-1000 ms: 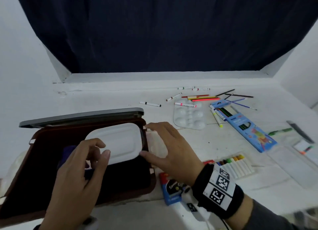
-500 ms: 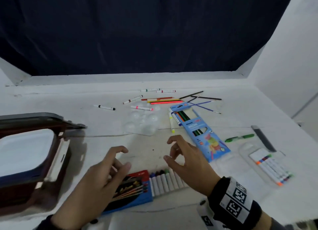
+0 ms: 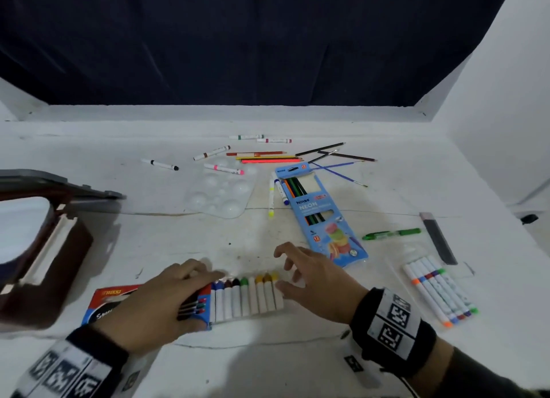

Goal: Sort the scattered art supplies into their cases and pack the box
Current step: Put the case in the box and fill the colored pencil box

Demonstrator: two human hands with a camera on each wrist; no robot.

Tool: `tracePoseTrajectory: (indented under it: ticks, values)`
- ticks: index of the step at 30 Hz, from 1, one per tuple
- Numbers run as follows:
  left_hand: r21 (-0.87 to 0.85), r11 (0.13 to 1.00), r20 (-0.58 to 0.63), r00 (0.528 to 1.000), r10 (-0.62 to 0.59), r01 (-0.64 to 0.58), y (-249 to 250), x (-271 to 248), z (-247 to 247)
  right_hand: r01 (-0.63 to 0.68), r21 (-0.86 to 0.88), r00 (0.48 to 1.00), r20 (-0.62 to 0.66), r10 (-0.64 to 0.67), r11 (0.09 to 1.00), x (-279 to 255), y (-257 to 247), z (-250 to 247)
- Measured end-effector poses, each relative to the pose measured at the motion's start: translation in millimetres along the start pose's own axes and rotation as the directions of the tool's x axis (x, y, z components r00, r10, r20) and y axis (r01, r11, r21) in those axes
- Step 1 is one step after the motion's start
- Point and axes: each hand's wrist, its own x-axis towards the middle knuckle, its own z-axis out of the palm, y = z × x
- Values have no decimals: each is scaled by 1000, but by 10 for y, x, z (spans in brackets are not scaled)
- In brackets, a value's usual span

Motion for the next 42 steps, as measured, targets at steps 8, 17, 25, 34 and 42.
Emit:
tracePoseTrajectory:
  ticks: [8,17,25,34,42]
  values:
    - [77,996,-65,997,-32,37,-196,259,-158,-41,83,999,28,38,996,393,-51,-107]
    - [73,996,-106,994,-36,44,-524,732,-413,-78,31,996,35,77,996,820,-35,-313]
    - [3,999,-106,994,-32,32,-620,958,-535,-246,-252,961,-192,201,936,924,193,-723]
    - [-83,994,-133,988,-82,72,-510,1135,-713,-394,-412,913,-76,400,822,996,478,-803]
    - [-131,991,-337,940,-59,15,-562,2133,-1146,-412,-427,898,-39,439,805,1238,486,-898]
